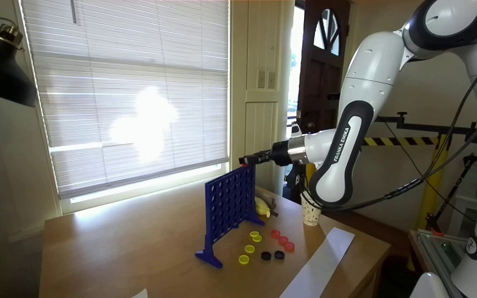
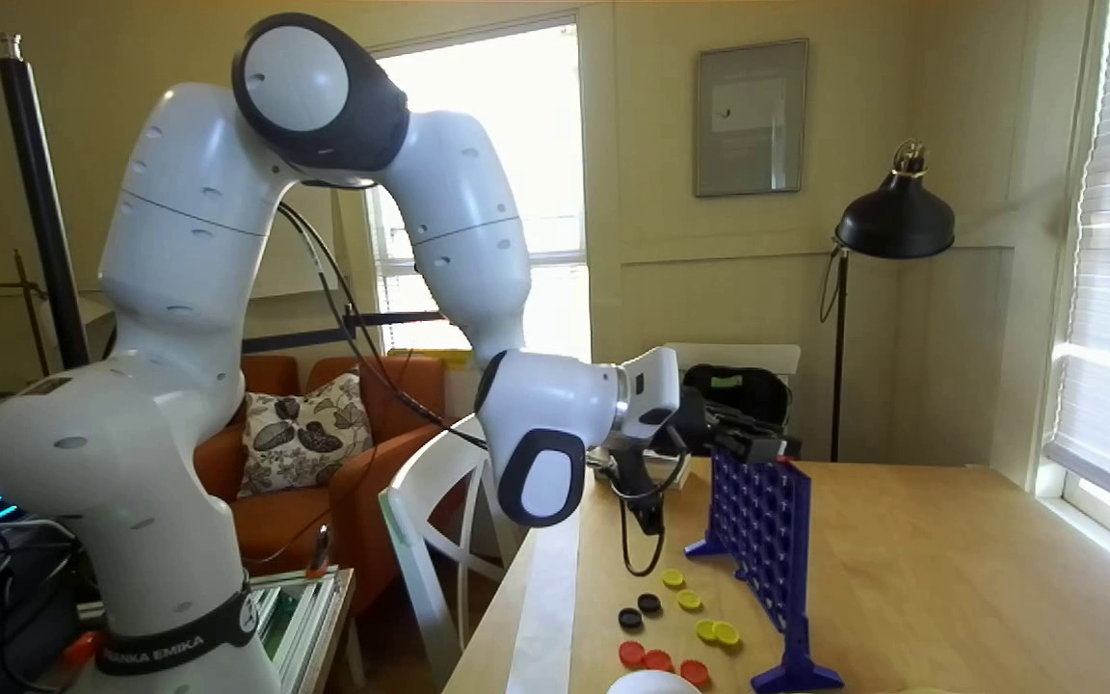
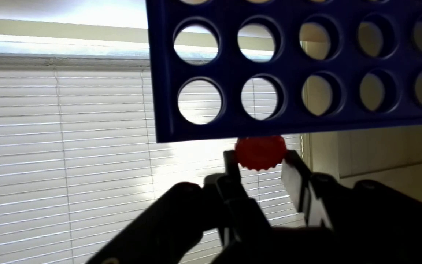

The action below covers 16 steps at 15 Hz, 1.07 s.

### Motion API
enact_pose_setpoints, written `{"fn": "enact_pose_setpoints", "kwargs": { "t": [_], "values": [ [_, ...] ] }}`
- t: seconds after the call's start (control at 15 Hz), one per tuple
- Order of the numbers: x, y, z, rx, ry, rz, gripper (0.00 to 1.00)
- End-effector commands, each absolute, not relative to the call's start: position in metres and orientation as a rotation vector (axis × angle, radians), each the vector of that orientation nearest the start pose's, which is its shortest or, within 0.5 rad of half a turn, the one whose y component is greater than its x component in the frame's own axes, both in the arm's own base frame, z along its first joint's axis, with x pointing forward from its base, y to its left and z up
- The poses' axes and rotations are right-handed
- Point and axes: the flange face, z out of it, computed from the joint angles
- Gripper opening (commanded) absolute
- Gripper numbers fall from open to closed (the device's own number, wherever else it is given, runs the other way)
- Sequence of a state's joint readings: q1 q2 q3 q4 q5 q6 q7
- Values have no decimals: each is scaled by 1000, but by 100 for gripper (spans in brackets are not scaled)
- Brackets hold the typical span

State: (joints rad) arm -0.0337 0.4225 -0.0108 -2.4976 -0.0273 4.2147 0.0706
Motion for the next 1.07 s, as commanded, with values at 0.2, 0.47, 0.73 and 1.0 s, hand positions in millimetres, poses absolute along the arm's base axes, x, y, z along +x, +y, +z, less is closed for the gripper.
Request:
{"fn": "enact_pose_setpoints", "kwargs": {
  "t": [0.2, 0.47, 0.73, 1.0],
  "values": [
    [505, -13, 282, -2466, 55, -1923, 10],
    [507, -10, 282, -2457, 54, -1924, 10],
    [508, -8, 282, -2456, 47, -1924, 10],
    [509, -11, 286, -2470, 36, -1955, 10]
  ]
}}
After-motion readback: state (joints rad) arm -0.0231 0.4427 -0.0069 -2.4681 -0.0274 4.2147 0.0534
